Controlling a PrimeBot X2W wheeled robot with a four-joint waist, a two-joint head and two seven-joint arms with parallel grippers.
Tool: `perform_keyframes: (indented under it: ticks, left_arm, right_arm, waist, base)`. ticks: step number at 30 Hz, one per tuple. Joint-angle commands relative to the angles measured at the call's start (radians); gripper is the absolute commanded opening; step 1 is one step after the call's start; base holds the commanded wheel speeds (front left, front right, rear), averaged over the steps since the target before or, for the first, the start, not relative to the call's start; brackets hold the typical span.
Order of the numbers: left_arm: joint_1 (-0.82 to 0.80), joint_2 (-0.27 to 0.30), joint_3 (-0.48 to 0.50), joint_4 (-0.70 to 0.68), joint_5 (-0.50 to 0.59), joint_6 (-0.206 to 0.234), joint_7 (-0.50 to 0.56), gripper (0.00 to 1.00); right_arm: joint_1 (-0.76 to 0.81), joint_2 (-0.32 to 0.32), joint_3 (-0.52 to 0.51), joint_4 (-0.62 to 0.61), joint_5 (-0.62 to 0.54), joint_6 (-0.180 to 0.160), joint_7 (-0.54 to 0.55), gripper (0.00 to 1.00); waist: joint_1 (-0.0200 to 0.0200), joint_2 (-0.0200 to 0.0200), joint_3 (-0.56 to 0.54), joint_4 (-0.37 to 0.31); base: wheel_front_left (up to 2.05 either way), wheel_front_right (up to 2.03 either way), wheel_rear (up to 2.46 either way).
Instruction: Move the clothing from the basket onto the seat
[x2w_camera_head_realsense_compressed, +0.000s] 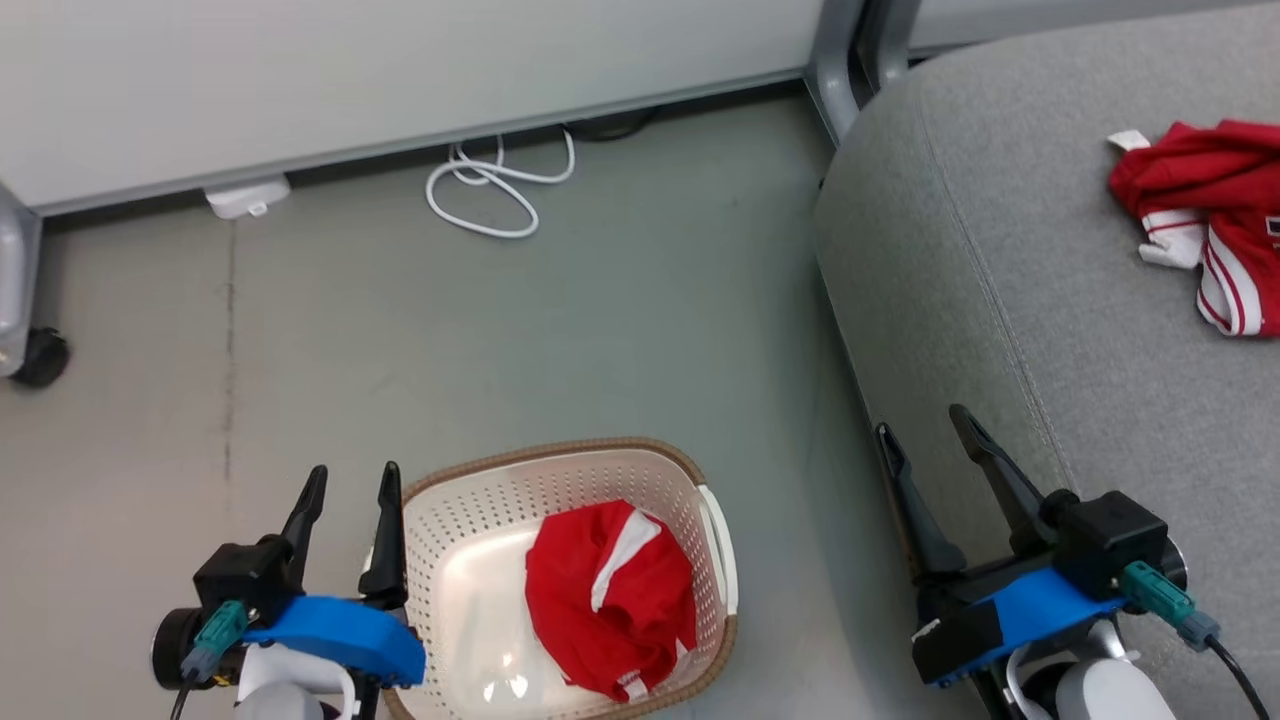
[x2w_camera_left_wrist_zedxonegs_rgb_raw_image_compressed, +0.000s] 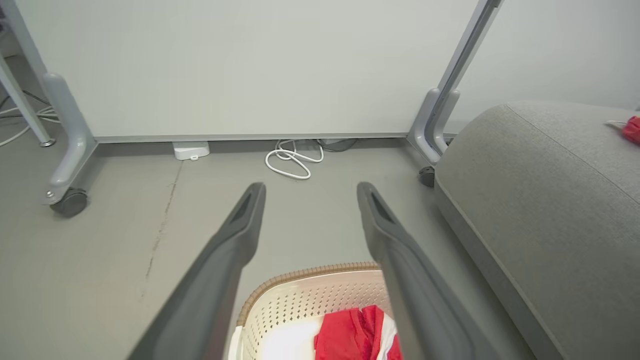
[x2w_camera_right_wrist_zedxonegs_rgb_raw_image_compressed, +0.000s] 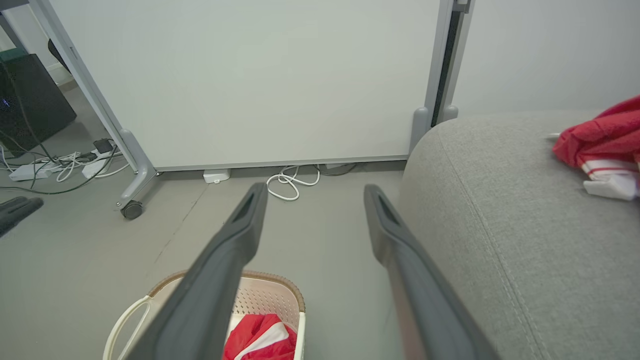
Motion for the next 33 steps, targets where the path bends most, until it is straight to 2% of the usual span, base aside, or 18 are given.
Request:
perform_keyframes:
  ticks: [1, 6, 15, 22, 33]
  left_arm:
    - [-0.045, 0.01, -0.019, 0.03, -0.008, -0.008, -0.003, 1.0]
    - [-0.136, 0.029, -0.074, 0.129, -0.032, -0.008, -0.003, 1.0]
    - [-0.305, 0.057, -0.178, 0.299, -0.104, -0.007, 0.042, 1.0]
    - [-0.415, 0.077, -0.291, 0.378, -0.177, -0.005, 0.129, 1.0]
    - [-0.524, 0.118, -0.433, 0.447, -0.264, -0.005, 0.181, 1.0]
  right_arm:
    - [-0.03, 0.001, 0.012, -0.004, 0.011, 0.0, -0.015, 1.0]
    - [-0.074, 0.001, 0.039, 0.008, 0.032, 0.0, -0.049, 1.0]
    - [-0.126, 0.001, 0.052, 0.021, 0.052, 0.0, -0.102, 1.0]
    - [-0.15, 0.001, 0.064, 0.025, 0.062, 0.0, -0.128, 1.0]
    - [-0.197, 0.001, 0.101, 0.021, 0.079, 0.0, -0.155, 1.0]
  waist:
    - [-0.0001, 0.0, 0.112, -0.077]
    - [-0.0001, 0.0, 0.226, -0.138]
    - [-0.0001, 0.0, 0.407, -0.203]
    - [-0.0001, 0.0, 0.518, -0.22]
    - [-0.0001, 0.0, 0.632, -0.232]
  base:
    - [0.0, 0.0, 0.0]
    - [0.0, 0.0, 0.0]
    - [0.0, 0.0, 0.0]
    - [0.0, 0.0, 0.0]
    - [0.0, 0.0, 0.0]
